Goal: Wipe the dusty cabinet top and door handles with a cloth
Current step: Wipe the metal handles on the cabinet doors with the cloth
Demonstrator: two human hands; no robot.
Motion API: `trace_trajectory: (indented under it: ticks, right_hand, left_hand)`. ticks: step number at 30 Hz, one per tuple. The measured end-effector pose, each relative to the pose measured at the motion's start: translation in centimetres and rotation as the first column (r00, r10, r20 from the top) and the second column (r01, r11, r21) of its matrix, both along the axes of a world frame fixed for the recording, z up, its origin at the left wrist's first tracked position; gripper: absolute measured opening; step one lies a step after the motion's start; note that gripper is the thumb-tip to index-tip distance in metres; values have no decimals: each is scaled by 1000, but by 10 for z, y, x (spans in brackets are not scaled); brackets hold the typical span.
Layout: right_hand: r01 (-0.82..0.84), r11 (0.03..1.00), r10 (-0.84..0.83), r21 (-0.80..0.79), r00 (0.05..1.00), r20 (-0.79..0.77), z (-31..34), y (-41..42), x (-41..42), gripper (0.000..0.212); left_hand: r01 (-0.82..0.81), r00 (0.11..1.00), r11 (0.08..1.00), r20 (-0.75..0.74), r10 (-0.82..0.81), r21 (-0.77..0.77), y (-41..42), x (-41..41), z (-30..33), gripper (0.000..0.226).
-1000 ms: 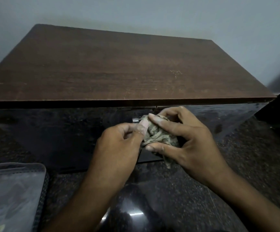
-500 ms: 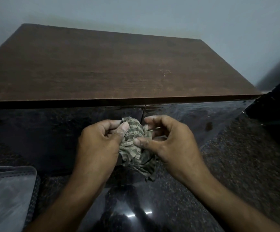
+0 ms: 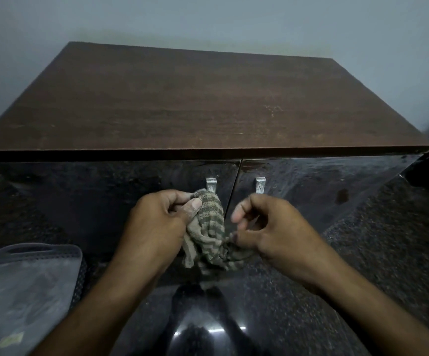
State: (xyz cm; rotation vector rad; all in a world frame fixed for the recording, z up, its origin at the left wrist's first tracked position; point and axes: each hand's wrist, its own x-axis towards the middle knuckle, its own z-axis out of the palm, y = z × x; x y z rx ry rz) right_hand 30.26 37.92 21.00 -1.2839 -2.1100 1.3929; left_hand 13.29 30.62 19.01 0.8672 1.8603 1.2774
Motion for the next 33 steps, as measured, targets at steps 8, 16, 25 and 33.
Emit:
trace_trajectory:
  ticks: [8, 16, 25, 33]
  right_hand:
    - [27, 999, -24, 28, 994, -106, 2, 0, -5, 32]
    - [39, 993, -17, 112, 981, -196, -5, 2, -8, 17]
    - [-200, 974, 175, -102, 961, -215, -9, 2, -5, 34]
    - [-95, 995, 99, 35, 983, -157, -7, 5, 0, 28]
  left_hand:
    - [125, 978, 989, 157, -137, 82, -3, 8, 6, 13]
    - [106, 981, 989, 150, -122, 106, -8, 4, 11, 12]
    - [172, 984, 969, 17, -177, 176, -9, -1, 6, 19]
    - [105, 990, 987, -112, -91, 122, -4, -2, -2, 15]
